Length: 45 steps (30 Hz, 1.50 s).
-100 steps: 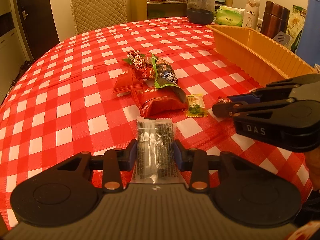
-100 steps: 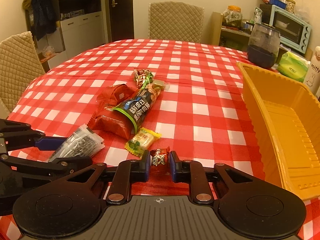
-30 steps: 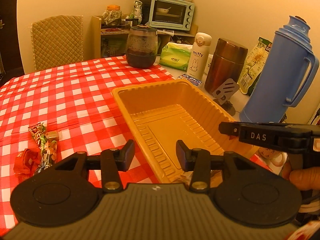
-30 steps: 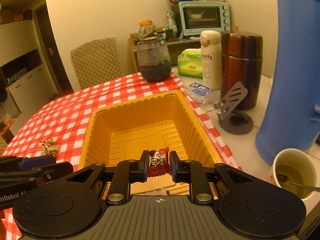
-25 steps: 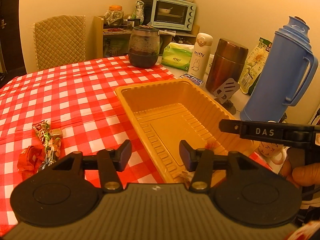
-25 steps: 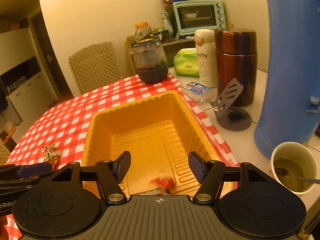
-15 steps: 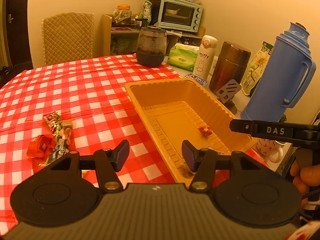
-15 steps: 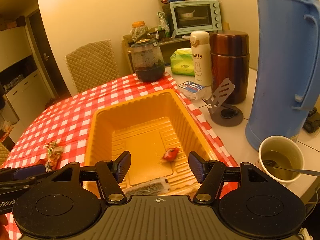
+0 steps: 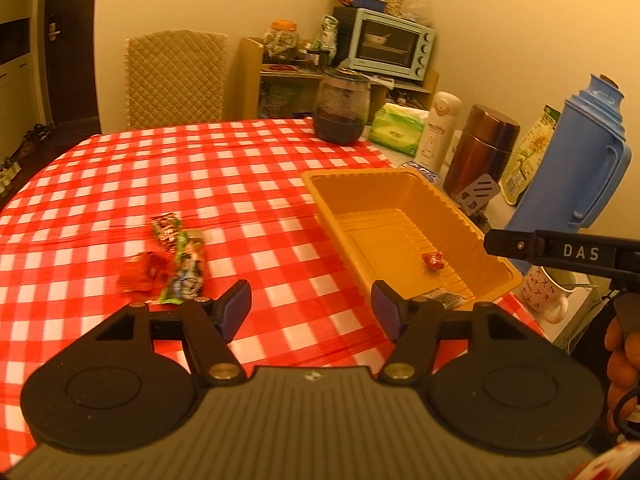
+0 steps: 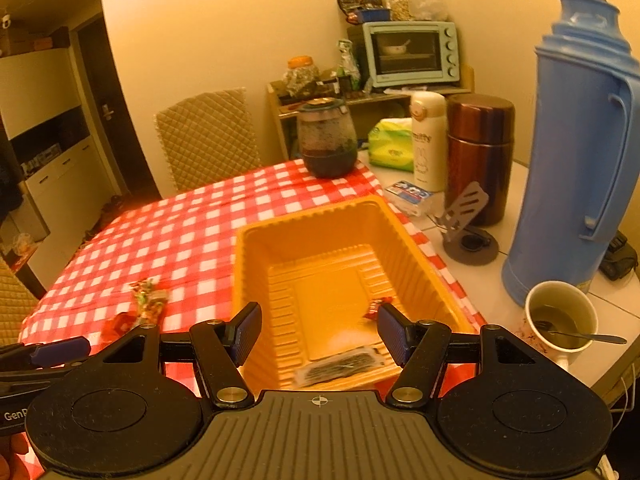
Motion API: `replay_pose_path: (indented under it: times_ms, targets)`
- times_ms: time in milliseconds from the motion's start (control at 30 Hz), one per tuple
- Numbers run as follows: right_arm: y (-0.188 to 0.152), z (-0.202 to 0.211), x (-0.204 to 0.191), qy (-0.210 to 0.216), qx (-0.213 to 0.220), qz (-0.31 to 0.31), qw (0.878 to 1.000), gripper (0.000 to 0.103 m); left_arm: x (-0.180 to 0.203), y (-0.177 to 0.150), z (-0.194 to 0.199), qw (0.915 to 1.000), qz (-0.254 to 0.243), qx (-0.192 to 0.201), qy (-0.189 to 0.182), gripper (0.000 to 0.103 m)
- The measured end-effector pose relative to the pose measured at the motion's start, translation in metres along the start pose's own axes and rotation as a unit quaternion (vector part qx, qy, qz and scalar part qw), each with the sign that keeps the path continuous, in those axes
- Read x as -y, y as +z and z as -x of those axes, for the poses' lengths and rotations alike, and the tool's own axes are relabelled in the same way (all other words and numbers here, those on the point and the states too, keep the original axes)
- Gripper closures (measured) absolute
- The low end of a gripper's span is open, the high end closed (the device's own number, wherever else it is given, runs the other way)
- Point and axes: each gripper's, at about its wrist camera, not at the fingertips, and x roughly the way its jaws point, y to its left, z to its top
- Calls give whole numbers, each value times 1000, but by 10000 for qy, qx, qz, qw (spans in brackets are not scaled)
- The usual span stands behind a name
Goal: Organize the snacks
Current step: 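Open both grippers over the orange tray and withdraw toward the snack pile, then grasp the yellow-green candy with the right gripper while the left grasps the red wafer pack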
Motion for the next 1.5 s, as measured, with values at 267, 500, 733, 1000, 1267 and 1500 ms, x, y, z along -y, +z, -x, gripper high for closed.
replay_pose_path:
  times_ms: [267, 500, 733, 1000, 1267, 1500]
  targets:
    - [-7, 7, -37, 238, -70, 155, 9996, 39, -28, -4, 30, 9995, 198, 104, 236, 36]
    - [-17, 3, -65, 447, -201, 289, 9984, 39, -50, -12, 42, 9985, 347, 130, 407, 35]
    - [-28, -5, -84, 576, -317, 442, 9969, 39, -69, -20, 45, 9975, 439, 106, 538, 33]
    - [-44, -18, -103, 804, -414, 582, 9942, 39, -91, -32, 39, 9963, 450, -40, 728, 32]
    - [-60, -49, -123, 1033, -585, 740, 9902, 39, -118, -42, 19, 9952, 315, -233, 896, 32]
    - [-73, -88, -137, 1075, -712, 846, 9880, 39, -143, -42, -8, 9945, 171, -349, 975, 32]
